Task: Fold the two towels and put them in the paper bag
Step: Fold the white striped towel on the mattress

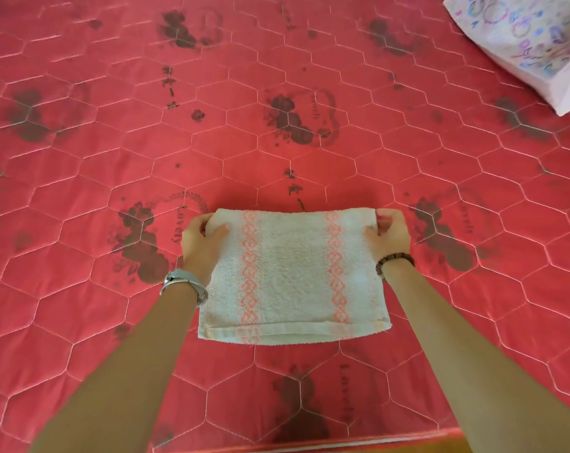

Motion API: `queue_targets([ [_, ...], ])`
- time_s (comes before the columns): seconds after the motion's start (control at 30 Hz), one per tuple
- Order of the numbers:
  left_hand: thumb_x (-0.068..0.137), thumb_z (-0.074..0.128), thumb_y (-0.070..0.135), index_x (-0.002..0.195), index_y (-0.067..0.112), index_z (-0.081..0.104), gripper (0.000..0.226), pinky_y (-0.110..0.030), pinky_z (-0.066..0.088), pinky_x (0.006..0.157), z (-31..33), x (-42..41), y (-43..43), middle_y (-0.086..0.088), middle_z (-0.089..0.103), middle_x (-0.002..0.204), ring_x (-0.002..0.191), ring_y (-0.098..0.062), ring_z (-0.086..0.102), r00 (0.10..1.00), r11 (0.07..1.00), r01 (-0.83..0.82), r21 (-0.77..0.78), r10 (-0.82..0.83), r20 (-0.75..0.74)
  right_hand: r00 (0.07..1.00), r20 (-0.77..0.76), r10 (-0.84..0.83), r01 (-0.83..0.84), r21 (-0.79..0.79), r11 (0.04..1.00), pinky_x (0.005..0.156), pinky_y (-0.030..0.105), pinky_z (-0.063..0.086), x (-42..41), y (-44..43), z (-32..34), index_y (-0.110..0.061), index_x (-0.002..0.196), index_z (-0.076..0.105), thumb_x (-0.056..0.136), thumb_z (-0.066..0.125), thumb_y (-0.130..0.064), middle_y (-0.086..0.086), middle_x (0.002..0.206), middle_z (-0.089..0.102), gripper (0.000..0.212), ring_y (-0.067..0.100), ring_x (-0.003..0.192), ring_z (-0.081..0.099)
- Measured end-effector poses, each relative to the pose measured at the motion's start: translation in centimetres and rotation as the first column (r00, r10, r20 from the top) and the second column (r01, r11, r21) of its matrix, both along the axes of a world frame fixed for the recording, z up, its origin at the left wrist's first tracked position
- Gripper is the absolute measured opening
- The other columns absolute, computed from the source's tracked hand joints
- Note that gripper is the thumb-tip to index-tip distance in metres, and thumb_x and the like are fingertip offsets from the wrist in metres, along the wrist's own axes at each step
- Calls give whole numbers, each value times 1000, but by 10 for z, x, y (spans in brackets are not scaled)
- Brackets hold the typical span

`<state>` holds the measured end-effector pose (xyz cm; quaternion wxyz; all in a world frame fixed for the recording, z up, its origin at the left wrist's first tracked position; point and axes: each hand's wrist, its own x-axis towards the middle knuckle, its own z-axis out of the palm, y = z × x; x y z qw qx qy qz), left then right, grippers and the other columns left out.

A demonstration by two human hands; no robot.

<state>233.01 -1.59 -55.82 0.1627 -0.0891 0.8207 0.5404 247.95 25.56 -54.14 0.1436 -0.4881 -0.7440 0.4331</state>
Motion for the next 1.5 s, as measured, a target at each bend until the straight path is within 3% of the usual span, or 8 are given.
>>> queue_targets([
  [0.17, 93, 64, 15, 126, 14, 63, 33, -18, 48, 70, -8, -14, 0, 1, 64, 112, 97, -16, 59, 1000, 1000, 13, -24, -13, -5, 1000, 6, -18, 17, 130, 991, 82, 31, 45, -13, -6, -1, -11, 120, 56, 83, 56, 6, 6, 109, 59, 41, 21, 100, 53],
  [0.4, 91, 71, 20, 133, 11, 57, 44, -20, 48, 73, -7, 29, -38, 0, 65, 112, 92, -12, 61, 992, 1000, 0, -16, 2, 123, 972, -211, 101, -130, -127, 983, 81, 3, 43, 2, -98, 1, -12, 121, 60, 93, 50, 2, 0, 126, 60, 32, 8, 105, 56],
  [0.63, 91, 71, 16, 127, 15, 66, 36, -15, 50, 78, 11, 69, -66, 6, 70, 108, 102, -13, 66, 959, 984, 178, 28, -179, 221, 963, -88, 256, -268, -438, 858, 100, 47, 49, 0, -150, -3, -28, 136, 48, 98, 50, -21, -9, 119, 47, 40, 21, 119, 54],
  [0.8, 89, 72, 9, 127, 20, 64, 40, -8, 49, 75, 46, 68, -51, 3, 68, 110, 95, -7, 62, 966, 967, 224, 119, -237, 107, 923, -76, 377, -358, -527, 771, 94, 34, 53, -14, -138, 31, -32, 130, 51, 100, 46, -31, -2, 142, 45, 30, 18, 119, 55],
  [1.03, 88, 66, -4, 131, 22, 56, 52, -14, 49, 75, 93, 83, 22, 4, 59, 99, 77, 6, 56, 889, 858, 430, 282, -457, 34, 823, -136, 551, -513, -595, 619, 63, 27, 59, -23, -106, 98, -25, 115, 63, 97, 47, -50, 2, 104, 72, 35, 17, 87, 71],
  [1.23, 94, 60, 1, 135, 29, 44, 53, -17, 53, 76, 80, 108, 92, 8, 63, 107, 95, -10, 63, 774, 744, 538, 397, -622, 119, 841, 95, 533, -452, -417, 788, 57, 9, 41, 6, -27, 89, -16, 124, 57, 93, 54, 0, -6, 94, 60, 35, 16, 88, 58],
  [1.37, 93, 66, 12, 137, 33, 46, 53, -40, 34, 115, 41, 112, 96, 7, 46, 137, 134, -20, 40, 791, 792, 611, -2, -611, -25, 846, 244, 473, -361, -390, 847, 66, 14, 43, 27, 4, 62, -13, 135, 51, 93, 54, 1, 7, 122, 60, 45, 19, 100, 55],
  [1.5, 84, 65, 58, 156, 36, 2, 98, -48, -9, 123, 8, 115, 78, 13, -15, 163, 151, -10, -17, 524, 476, 794, -378, -851, 29, 833, 287, 472, -339, -410, 847, 74, 23, 47, 44, 6, 37, -20, 142, 42, 96, 56, -11, 8, 129, 55, 48, 18, 100, 58],
])
